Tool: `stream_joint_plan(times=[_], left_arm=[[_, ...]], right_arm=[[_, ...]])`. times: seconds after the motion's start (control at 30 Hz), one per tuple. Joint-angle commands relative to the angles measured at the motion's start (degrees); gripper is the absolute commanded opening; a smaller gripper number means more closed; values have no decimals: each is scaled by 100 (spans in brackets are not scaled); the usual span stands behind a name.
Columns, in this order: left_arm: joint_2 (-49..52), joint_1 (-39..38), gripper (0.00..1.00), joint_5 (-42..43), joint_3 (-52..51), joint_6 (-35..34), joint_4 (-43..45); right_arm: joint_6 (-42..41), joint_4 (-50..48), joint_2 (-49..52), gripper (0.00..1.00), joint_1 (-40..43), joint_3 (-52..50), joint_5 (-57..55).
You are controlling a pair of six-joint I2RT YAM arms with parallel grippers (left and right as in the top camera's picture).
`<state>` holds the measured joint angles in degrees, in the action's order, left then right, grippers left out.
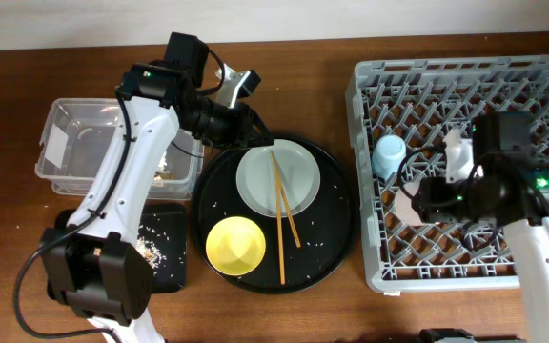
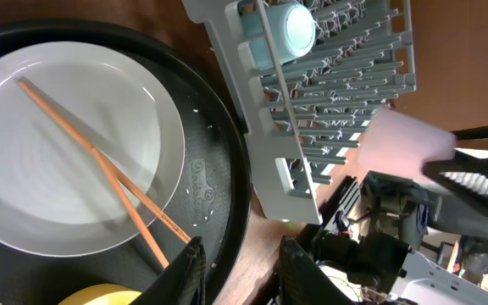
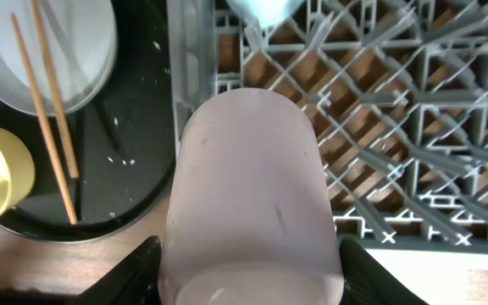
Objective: Sort waste into correct bins and load items into the dishwasher rack
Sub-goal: 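Place the pink cup upside down in the rack with the right gripper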
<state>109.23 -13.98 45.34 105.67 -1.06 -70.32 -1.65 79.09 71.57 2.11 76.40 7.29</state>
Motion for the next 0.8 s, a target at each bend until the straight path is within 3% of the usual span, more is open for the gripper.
stream_joint_plan(times=[0.0,0.47,0.57,0.77], left_arm=[[-94,-2,28,-87,55,70,-4],[-94,-2,28,-192,55,70,-28],[-94,-2,28,-192,55,70,-26],[-94,-2,28,-323,55,68,-24]], right_arm=[[-83,-227,44,50,22,-468,-90],[-186,-695,55,52,22,-1132,-94],[-186,-719,55,64,22,-1154,-94],[-186,-807,59,70,22,-1158,-92]])
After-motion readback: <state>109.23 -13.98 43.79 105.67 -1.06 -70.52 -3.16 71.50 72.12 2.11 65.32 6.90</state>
